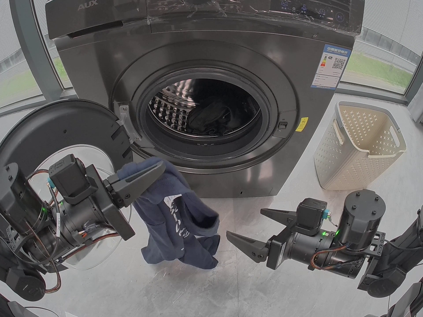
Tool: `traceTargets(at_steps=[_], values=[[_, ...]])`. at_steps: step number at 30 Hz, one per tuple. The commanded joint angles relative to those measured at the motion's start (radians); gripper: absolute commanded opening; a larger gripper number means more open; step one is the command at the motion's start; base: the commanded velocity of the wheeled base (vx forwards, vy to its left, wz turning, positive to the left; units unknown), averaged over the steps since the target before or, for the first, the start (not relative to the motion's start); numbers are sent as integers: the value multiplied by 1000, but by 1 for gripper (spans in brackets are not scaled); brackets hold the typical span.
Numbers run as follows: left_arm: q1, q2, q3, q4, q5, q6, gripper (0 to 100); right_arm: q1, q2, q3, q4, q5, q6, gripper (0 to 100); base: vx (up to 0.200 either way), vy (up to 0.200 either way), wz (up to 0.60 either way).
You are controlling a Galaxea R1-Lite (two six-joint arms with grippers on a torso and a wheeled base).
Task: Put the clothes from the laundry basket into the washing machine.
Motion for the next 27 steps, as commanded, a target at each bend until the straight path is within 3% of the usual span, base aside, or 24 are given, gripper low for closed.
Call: traceTargets(at_steps=[1,15,23,27], values=[[-3,-12,0,-4,-1,0,0,-3,13,2,-1,0,-5,100,0,0,0],[-3,-23,-23,-16,-1,-3,0,-4,125,-2,-7,32,-52,100,0,0,0],[-3,-17,-23,-16,-1,-5,0,13,256,-78,-128,69,-106,100,0,0,0],[0,-17,-21,-16,-1,-6,0,28,272,-87,-154,86,-106,100,0,0,0]])
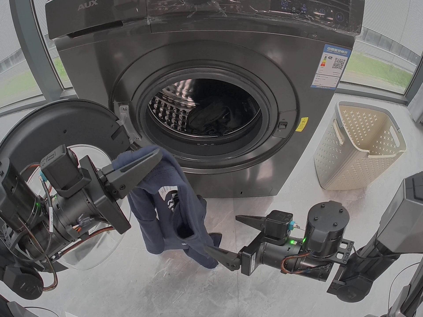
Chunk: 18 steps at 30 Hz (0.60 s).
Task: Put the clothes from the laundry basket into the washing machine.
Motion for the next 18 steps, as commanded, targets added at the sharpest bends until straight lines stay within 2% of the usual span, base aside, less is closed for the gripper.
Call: traceTargets(at_steps=[1,8,12,18], values=[[5,3,1,0,1,-1,0,19,54,-12,-17,17,-2,100,0,0,0],[5,11,0,0,1,-2,0,41,26,37,-26,33,-2,100,0,0,0],[3,14,1,0,1,-2,0,39,54,-3,-25,31,-6,100,0,0,0],[6,10,1,0,1,-2,0,41,170,-115,-28,31,-12,100,0,0,0]])
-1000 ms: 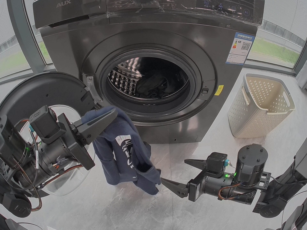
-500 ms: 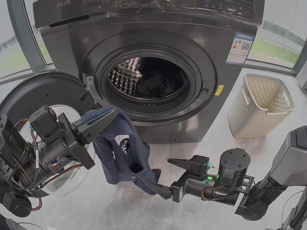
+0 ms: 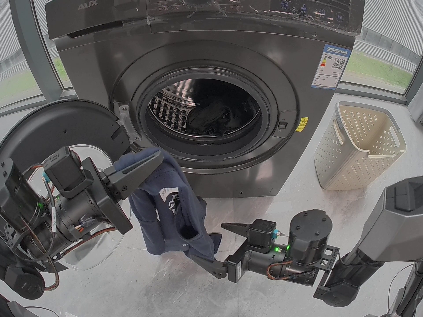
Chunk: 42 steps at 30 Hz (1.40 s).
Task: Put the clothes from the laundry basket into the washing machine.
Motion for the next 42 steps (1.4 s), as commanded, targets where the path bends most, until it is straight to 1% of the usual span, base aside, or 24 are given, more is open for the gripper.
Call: traceTargets(at_steps=[1,5,7,10,11,15,17,18,19,21,23,24,26,29,33,37,38,40,42], values=[[2,-2,-2,0,0,0,0,3,101,-84,0,0,-4,100,0,0,0],[4,0,-4,0,0,0,0,-3,130,-123,1,0,-9,100,0,0,0],[4,0,-2,0,0,0,0,-19,164,-168,0,0,-10,100,0,0,0],[4,-3,-2,0,0,-2,0,-28,190,-212,-14,-12,-9,100,0,0,0],[5,-3,-2,0,0,-2,0,-28,193,-219,-22,-12,-9,0,0,0,0],[8,-7,-2,0,2,-2,0,-37,177,-238,-37,-14,-3,0,0,0,0],[8,-5,-1,0,0,-3,0,-54,130,-223,-35,-15,-3,0,0,0,0],[8,-2,1,0,2,-3,0,-65,85,-199,-32,-15,-3,0,0,0,0],[8,-2,1,0,2,-3,0,-65,85,-199,-32,-15,-3,0,0,0,0],[8,1,6,1,0,-3,0,-104,-34,-122,-28,-15,-6,0,0,0,0],[8,1,10,1,2,-5,0,-134,-119,-74,-22,-15,-7,0,0,0,0],[8,1,12,1,2,-5,0,-163,-177,-42,-20,-17,-9,0,0,0,0],[8,0,10,1,5,-5,0,-198,-252,-15,-17,-15,-10,0,0,0,0],[8,-11,4,11,29,-3,0,-238,-364,18,-12,-14,-9,0,0,0,0],[8,-20,1,17,42,-2,0,-249,-445,58,-28,-15,0,0,0,0,0],[8,-31,-21,21,43,0,0,-256,-478,27,-12,-21,-4,0,0,0,0],[8,-31,-28,21,48,0,0,-262,-478,12,-12,-32,-3,0,0,0,0],[8,-25,-53,23,72,0,0,-258,-476,1,-14,-49,0,0,0,0,0],[8,-20,-67,18,95,0,0,-261,-475,1,-20,-51,-1,0,0,0,0]])
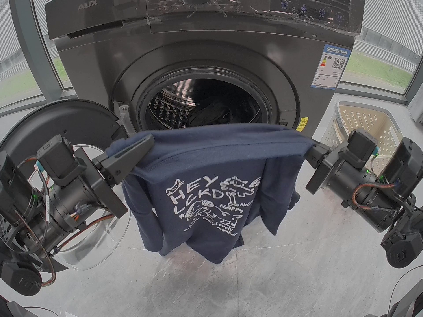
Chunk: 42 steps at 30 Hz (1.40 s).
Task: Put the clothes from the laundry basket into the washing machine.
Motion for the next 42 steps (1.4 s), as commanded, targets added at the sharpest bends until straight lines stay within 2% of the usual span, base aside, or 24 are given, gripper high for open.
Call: traceTargets(at_steps=[1,6,23,31,33,37,42], values=[[0,1,-44,-2,33,1,0,-12,-52,-13,-10,-8,1,0,0,0,0],[-1,-3,-108,-1,65,1,0,-12,-68,-50,-13,-9,1,0,0,0,0],[-4,-6,-91,1,65,2,0,-13,-104,-73,-8,-16,1,0,0,0,0],[-17,-5,-53,8,65,7,0,-12,-97,-47,-10,-16,4,0,0,0,0],[-37,4,-28,19,65,18,0,-3,-92,-25,-2,-16,7,0,0,0,0],[-122,29,-19,42,67,28,0,24,-61,18,1,-22,8,0,0,0,0],[-135,103,-53,53,64,28,0,34,21,7,1,-23,10,0,0,0,0]])
